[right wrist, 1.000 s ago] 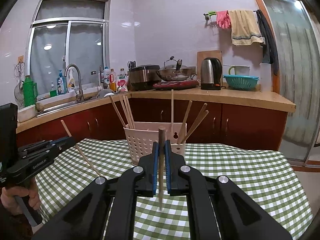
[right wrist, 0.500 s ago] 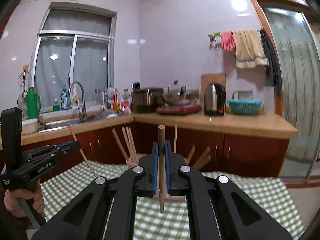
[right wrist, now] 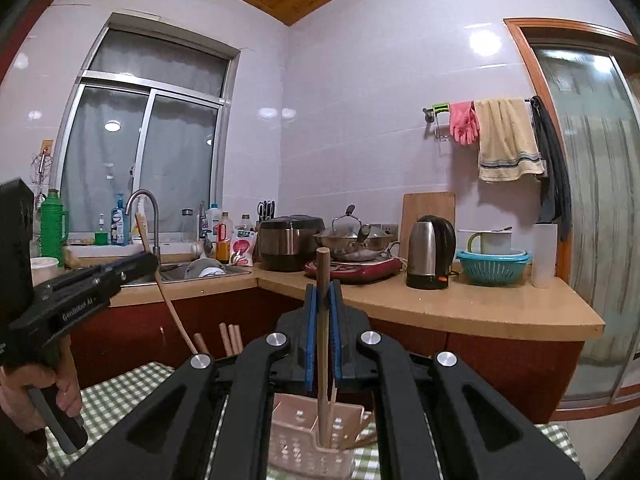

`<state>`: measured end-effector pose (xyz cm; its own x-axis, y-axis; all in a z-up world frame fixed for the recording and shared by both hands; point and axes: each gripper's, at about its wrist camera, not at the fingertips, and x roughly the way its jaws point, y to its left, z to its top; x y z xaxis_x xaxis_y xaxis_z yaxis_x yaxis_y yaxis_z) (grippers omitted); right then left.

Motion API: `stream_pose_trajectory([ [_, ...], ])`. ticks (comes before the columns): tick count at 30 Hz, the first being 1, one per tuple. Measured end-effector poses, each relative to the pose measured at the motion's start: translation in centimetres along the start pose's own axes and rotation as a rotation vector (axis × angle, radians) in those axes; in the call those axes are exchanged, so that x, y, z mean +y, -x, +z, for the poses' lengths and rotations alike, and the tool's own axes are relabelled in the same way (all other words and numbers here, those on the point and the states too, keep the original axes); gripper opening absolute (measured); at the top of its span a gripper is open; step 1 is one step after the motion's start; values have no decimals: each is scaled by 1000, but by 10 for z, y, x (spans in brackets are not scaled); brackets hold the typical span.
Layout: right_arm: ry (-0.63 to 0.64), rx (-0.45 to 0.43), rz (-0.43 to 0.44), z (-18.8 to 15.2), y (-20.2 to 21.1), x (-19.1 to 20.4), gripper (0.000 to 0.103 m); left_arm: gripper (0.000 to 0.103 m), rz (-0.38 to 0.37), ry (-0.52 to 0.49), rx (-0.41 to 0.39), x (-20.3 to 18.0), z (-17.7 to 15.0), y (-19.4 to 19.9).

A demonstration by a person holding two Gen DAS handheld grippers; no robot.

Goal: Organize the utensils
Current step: 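Lower both held chopsticks upright into the basket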

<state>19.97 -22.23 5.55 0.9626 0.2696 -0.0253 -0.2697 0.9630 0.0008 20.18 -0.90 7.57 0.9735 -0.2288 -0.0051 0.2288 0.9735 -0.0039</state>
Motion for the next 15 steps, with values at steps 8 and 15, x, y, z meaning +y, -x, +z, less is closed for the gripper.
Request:
stream_pose_trajectory([
  [8,-19,29,-9,-15,-36,-11,7,6,10,4,15,0,-13,-40],
  [15,-28,80,-13,-38,-60,-16,7,6,22,12,67,3,-45,-63],
])
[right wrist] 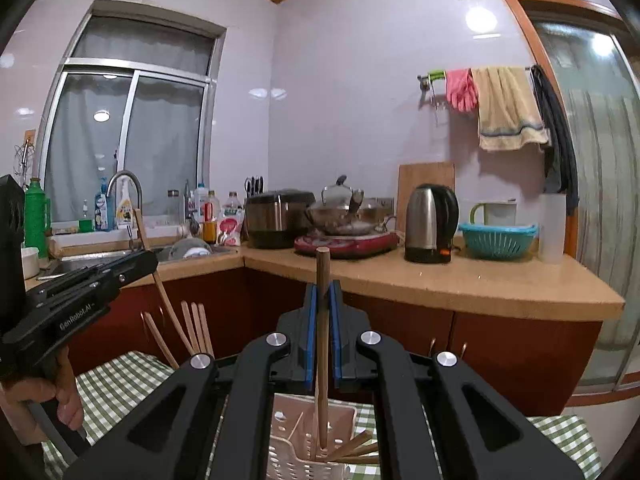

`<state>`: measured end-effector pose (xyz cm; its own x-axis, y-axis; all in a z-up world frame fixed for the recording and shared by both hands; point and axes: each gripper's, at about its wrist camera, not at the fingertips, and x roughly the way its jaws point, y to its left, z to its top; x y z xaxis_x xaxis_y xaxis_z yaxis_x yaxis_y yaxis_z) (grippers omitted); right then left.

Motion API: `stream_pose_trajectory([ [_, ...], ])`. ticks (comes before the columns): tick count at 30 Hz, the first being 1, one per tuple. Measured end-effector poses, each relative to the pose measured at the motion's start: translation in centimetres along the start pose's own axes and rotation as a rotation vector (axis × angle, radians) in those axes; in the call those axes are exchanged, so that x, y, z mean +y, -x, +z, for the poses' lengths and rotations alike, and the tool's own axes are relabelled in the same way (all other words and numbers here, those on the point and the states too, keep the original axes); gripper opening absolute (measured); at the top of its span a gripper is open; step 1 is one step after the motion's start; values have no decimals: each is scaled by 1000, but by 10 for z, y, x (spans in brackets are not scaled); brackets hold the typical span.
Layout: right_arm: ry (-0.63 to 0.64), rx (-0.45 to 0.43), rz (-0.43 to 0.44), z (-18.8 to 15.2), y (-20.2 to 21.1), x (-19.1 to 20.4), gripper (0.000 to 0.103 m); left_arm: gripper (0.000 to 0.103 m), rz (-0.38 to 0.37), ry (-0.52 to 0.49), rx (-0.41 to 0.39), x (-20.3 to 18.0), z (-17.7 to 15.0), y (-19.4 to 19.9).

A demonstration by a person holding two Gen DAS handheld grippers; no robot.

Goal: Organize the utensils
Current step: 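Lower both held chopsticks upright into the basket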

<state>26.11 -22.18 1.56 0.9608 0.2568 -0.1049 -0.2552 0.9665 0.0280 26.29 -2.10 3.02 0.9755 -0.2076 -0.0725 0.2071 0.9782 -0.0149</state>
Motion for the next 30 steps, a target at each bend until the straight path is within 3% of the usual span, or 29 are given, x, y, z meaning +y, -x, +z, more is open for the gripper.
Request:
stream_pose_trajectory([
  [12,5,81,2,-30,-21,2,7,6,12,-1,75,3,-38,-22],
  [30,37,102,-7,-32,-29,8,7,6,14,-3,105,8,-47,-32],
])
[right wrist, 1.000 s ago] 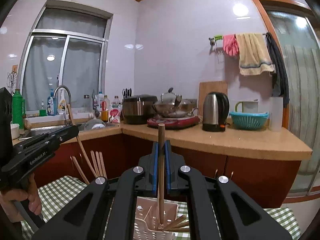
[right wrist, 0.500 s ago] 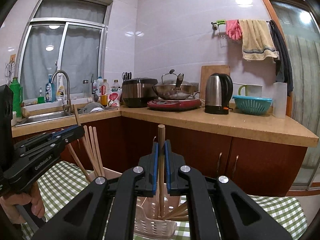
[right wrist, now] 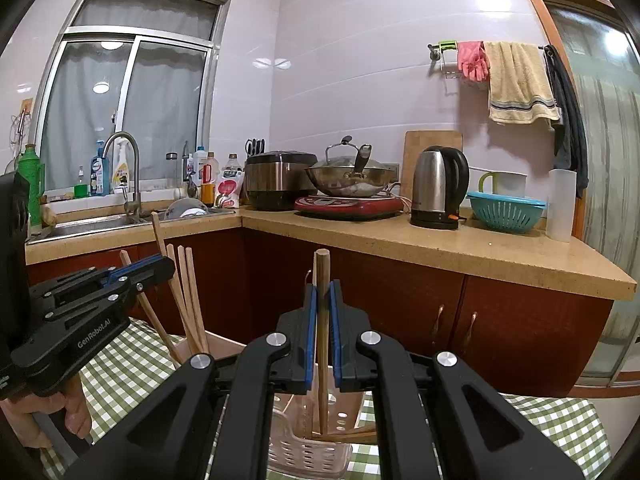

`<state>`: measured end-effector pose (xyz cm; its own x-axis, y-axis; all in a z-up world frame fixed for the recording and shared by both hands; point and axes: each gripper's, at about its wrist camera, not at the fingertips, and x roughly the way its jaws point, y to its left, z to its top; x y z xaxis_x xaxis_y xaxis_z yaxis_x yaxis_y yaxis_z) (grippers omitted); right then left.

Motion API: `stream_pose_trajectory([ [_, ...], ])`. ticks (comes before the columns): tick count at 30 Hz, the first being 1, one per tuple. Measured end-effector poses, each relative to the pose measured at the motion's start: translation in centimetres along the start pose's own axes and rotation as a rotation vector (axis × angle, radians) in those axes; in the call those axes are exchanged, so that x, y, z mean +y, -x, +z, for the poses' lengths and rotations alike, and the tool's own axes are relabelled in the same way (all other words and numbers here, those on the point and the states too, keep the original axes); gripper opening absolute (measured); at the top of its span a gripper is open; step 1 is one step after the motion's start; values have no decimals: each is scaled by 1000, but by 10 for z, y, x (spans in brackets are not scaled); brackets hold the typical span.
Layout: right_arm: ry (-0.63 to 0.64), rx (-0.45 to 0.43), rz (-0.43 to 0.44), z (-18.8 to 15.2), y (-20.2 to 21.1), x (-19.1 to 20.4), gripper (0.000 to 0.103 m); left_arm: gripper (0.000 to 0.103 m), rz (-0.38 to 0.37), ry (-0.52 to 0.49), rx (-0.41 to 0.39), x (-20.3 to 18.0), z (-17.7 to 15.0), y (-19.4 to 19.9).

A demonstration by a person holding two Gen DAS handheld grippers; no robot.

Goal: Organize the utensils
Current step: 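Lower both held chopsticks upright into the basket, then open both tools to release the chopsticks in the basket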

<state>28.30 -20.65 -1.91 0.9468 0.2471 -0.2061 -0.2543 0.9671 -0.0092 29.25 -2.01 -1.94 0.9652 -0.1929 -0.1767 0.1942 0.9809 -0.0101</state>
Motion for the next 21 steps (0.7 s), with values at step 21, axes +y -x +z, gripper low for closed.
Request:
stream_pose_trajectory([
  [21,19,32,-9,-5,-7,1,7,8,18,-8,38,2,-10,-9],
])
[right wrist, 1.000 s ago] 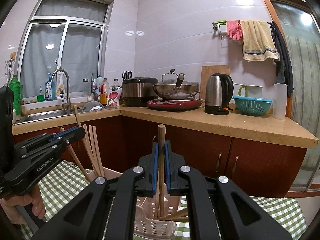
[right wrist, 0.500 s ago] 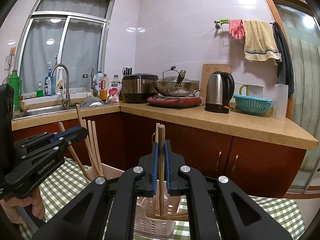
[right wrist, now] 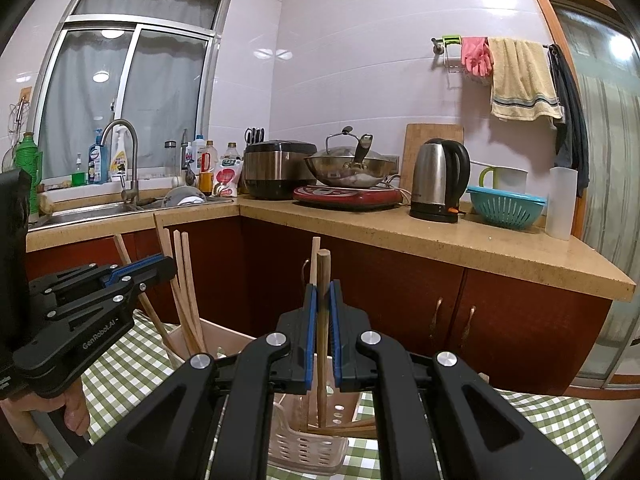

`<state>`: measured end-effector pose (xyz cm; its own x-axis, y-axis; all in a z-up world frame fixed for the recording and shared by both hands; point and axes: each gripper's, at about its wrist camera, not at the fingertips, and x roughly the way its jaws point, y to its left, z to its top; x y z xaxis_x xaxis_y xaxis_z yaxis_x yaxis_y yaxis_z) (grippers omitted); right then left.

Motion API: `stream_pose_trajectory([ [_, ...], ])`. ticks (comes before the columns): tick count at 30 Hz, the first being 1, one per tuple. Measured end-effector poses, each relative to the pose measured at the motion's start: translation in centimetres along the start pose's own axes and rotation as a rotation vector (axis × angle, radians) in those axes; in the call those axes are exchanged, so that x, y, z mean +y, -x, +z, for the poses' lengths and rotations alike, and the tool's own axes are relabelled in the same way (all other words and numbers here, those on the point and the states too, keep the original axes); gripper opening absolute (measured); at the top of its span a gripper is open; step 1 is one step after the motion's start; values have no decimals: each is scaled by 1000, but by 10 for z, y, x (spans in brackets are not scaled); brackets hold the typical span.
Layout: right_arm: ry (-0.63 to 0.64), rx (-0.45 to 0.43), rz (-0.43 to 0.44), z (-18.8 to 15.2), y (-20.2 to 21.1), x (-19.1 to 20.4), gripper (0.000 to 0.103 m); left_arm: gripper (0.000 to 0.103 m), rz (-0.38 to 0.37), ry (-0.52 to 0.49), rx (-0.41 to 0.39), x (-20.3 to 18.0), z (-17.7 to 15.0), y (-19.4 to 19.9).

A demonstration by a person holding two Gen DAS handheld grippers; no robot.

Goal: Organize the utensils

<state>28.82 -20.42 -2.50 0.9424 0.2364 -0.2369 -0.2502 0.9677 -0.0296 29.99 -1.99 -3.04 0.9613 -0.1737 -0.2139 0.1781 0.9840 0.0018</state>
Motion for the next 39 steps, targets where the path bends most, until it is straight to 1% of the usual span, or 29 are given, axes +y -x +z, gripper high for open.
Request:
stream_pose_trajectory([
  [2,2,2,0,0,0,1,7,12,1,-2,3,1,0,0],
  [3,3,3,-2,0,0,1,11,21,2,-5,5,0,0,0],
  [4,4,5,-3,0,0,2,15,34,5,-5,4,0,0,0],
  [5,3,6,-3,-1,0,2,26,40,6,-4,1,0,0,1],
  [6,1,2,-5,-1,1,3,38,50,10,-4,-6,0,0,3],
  [7,0,-4,-9,-1,2,3,42,56,18,-5,-16,1,0,5],
  [10,-2,-15,-18,-1,4,4,53,61,22,-12,-21,0,1,6],
  [11,-5,-19,-20,-1,5,4,60,62,19,-18,-18,-1,1,6],
  [12,-5,-22,-23,-1,5,4,65,66,17,-22,-15,-2,1,6],
  [14,-4,-23,-26,-1,6,4,68,72,14,-28,-15,-3,2,7],
  [16,-6,-22,-26,-1,7,4,72,81,6,-26,-19,-4,2,10],
  [22,-17,-54,-36,3,19,1,80,90,-10,-26,-28,-7,6,11],
  [25,-19,-62,-39,5,22,-1,81,92,-18,-23,-28,-8,8,10],
  [31,-33,-67,-46,5,24,-5,84,94,-7,-17,-30,-8,9,10],
  [35,-53,-79,-53,6,28,-9,84,97,16,-31,-58,-14,11,14],
  [39,-61,-90,-61,6,32,-14,84,97,28,-48,-71,-19,12,15],
])
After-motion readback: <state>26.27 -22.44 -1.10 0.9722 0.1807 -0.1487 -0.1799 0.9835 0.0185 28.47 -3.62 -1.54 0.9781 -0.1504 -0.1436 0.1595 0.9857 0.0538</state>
